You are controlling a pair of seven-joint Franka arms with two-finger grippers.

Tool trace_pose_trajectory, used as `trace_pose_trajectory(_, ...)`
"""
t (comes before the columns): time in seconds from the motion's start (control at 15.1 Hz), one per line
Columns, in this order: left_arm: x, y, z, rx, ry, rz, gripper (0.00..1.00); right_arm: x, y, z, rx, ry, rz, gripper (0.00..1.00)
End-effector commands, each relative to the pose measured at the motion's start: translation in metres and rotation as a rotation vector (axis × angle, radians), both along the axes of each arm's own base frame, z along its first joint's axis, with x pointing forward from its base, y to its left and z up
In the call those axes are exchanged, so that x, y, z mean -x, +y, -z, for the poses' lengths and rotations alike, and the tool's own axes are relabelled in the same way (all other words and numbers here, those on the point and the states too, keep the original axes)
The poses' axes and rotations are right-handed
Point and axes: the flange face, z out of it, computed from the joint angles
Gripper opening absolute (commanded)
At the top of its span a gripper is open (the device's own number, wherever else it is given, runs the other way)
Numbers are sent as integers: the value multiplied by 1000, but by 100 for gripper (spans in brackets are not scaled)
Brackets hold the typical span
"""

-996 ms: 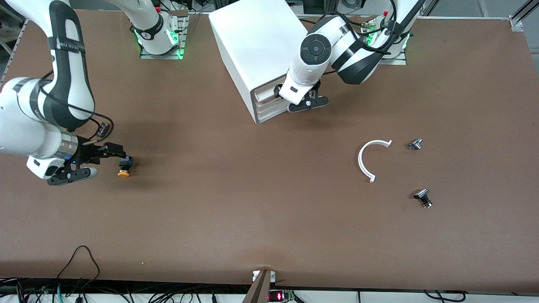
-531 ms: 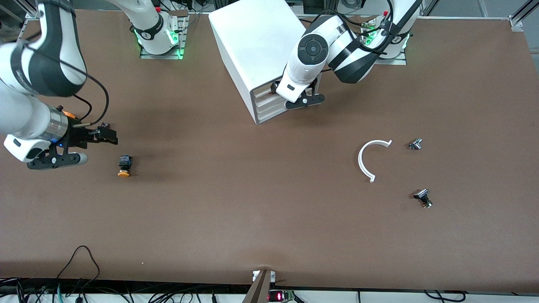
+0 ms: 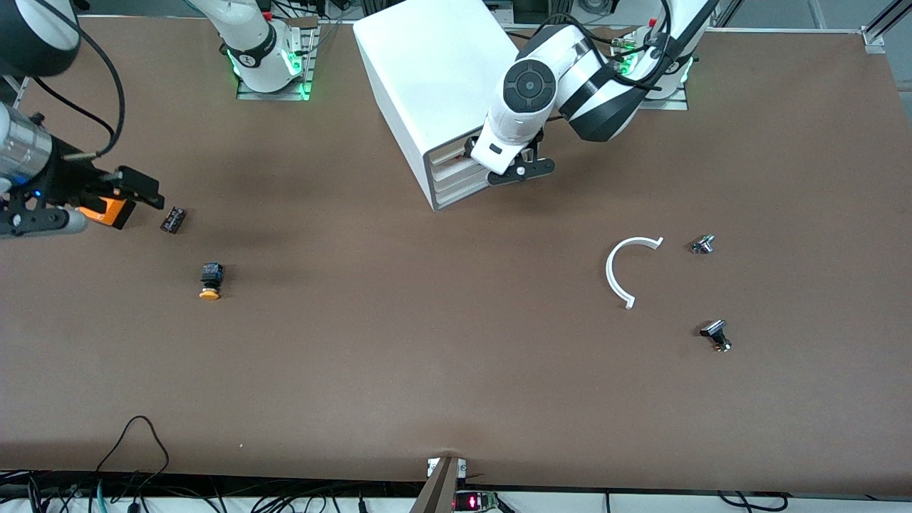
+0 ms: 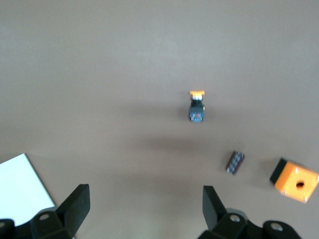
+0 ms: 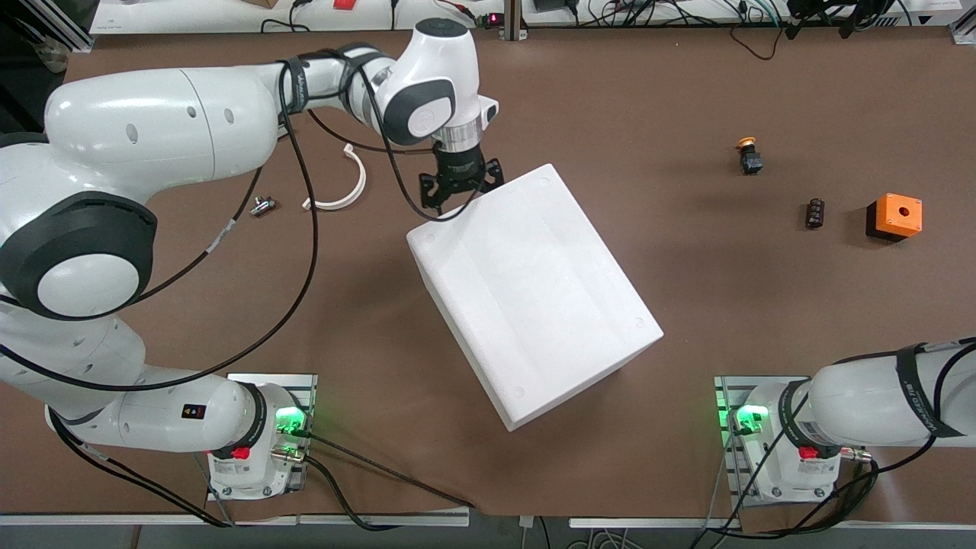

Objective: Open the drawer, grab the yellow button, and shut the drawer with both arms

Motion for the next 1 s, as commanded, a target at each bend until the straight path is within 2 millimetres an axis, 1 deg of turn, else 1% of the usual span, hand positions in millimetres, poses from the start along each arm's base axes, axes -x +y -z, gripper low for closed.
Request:
trace_pose_trajectory(0.0, -25, 22, -40, -64, -30, 17, 100, 23, 4, -17, 27, -9, 37, 100)
trace_pose_trajectory(0.13, -54, 49, -70, -56, -22, 13, 100, 34, 3, -19, 30, -48, 42, 100)
trace_pose_trajectory(0.2, -71, 71, -88, -44, -14, 25, 100, 40, 1, -16, 31, -83, 47, 100)
trace_pose_trajectory(0.27, -85, 88, -99, -28, -13, 39, 100, 46, 2, -15, 33, -121, 48, 100)
trace_pose_trajectory(0.4, -112, 125, -120, 3, -47, 5, 100, 54, 3, -9, 35, -152, 50, 100)
trace_pose_trajectory(0.46, -123, 137, -133, 18, -73, -4, 100, 55, 3, -8, 35, -158, 50, 100)
trace_pose_trajectory(0.53, -132, 149, -142, 18, -99, 2, 100, 55, 2, -10, 38, -158, 54, 100)
trace_pose_trajectory(0.6, -140, 164, -147, 1, -125, 13, 100, 55, 1, -11, 41, -158, 74, 100)
trace_pose_trajectory(0.66, -144, 173, -148, -15, -139, 44, 100, 55, 1, -12, 63, -155, 86, 100)
trace_pose_trajectory(0.8, -155, 197, -156, -20, -165, 85, 100, 57, 4, -10, 112, -129, 84, 100)
trace_pose_trajectory(0.86, -160, 205, -163, -7, -176, 101, 100, 58, 7, -11, 114, -129, 77, 100)
trace_pose_trajectory(0.93, -165, 213, -169, 4, -189, 118, 100, 58, 13, -10, 115, -129, 67, 100)
